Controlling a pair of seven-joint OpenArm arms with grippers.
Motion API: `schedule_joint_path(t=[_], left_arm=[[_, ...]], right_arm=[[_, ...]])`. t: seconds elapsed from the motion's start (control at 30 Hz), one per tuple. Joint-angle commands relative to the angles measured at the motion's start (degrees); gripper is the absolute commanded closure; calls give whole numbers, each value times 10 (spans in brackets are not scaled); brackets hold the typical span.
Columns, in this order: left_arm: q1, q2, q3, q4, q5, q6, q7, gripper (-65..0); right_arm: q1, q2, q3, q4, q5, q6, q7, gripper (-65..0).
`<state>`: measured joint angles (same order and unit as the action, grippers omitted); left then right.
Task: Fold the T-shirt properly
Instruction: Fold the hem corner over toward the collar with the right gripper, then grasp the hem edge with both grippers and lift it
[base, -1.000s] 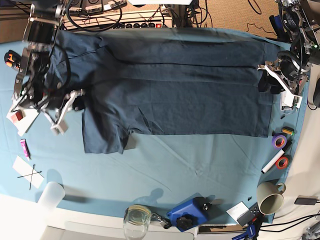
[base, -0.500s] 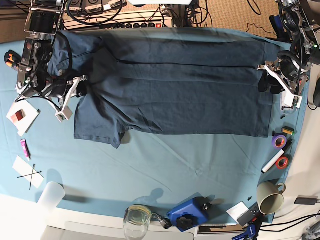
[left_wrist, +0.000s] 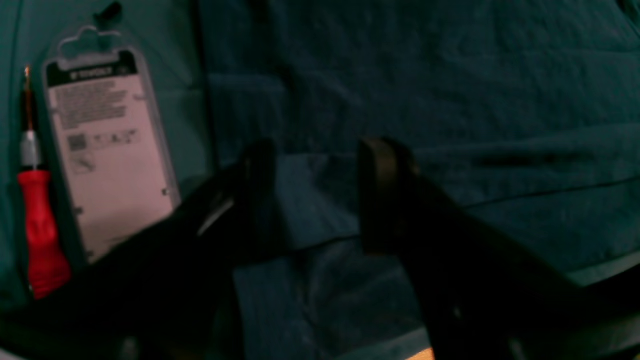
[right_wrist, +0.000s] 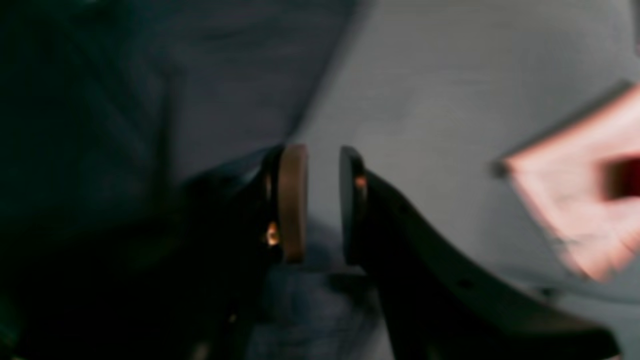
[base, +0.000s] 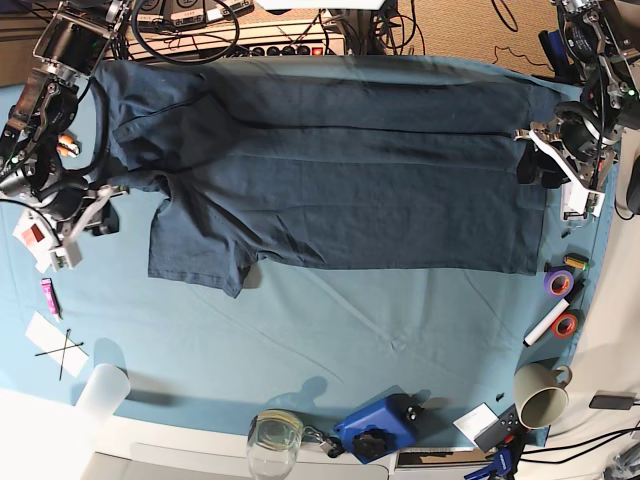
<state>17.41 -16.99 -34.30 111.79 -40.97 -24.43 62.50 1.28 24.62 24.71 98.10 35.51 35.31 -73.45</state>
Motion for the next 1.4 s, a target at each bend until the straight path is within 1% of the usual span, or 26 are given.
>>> schedule_joint_path(t=[0.0, 0.07, 0.17, 0.2, 0.23, 0.27, 0.3, 0.37, 0.47, 0.57, 0.67, 0.83, 0.93, 1.07, 1.13, 1.2, 1.23, 1.3, 1.37], left_arm=[[-3, -8, -3, 9, -6, -1, -11, -275], [-3, -8, -3, 9, -6, -1, -10, -275], [-3, -8, -3, 7, -6, -1, -10, -275], [-3, -8, -3, 7, -6, -1, -11, -275], [-3, -8, -3, 7, -7, -1, -12, -275], [-3, -8, -3, 7, -6, -1, -17, -275], [-3, -8, -3, 7, -6, -1, -22, -275], [-3, -8, -3, 7, -6, -1, -21, -275], [-3, -8, -3, 7, -6, -1, -21, -275], [-3, -8, -3, 7, -6, -1, -21, -275], [-3, -8, -3, 7, -6, -1, -22, -275], [-3, -8, -3, 7, -6, -1, -26, -275], [-6, -8, -3, 7, -6, -2, -26, -275], [-19, -8, -3, 7, -6, -46, -36, -275], [-26, -8, -3, 7, -6, -56, -54, -275], [-38, -8, -3, 7, -4, -57, -56, -276], [-45, -8, -3, 7, 6, -61, -56, -281], [-61, -11, 5, 3, 50, -87, -74, -320], [-80, -14, 17, -7, 89, -89, -100, -349]], right_arm=[[10, 11, 2, 8, -3, 2, 21, -191], [10, 11, 1, 7, -20, -2, 35, -231], [14, 10, 1, 5, -26, -22, 46, -235], [18, 9, 1, -1, -29, -26, 73, -235], [22, 7, 1, -12, -38, -33, 118, -235], [31, 5, 1, -28, -53, -33, 148, -235], [47, 3, 1, -48, -62, -34, 156, -234], [87, 3, 1, -107, -57, -37, 147, -234], [145, 3, 1, -217, -23, -35, 138, -234], [190, 3, 1, -308, -3, -15, 115, -234], [214, -1, 1, -373, 9, 10, 105, -234], [219, -19, 1, -446, 9, 13, 106, -234], [219, -32, 1, -471, 9, 13, 104, -234], [217, -48, 1, -474, 9, 16, 100, -235], [217, -52, 1, -474, 9, 16, 100, -234], [217, -52, 1, -474, 9, 16, 96, -234], [217, -52, 1, -474, 9, 16, 89, -234], [217, -50, 1, -474, 9, 16, 72, -234], [217, -48, 1, -474, 11, 15, 61, -234]])
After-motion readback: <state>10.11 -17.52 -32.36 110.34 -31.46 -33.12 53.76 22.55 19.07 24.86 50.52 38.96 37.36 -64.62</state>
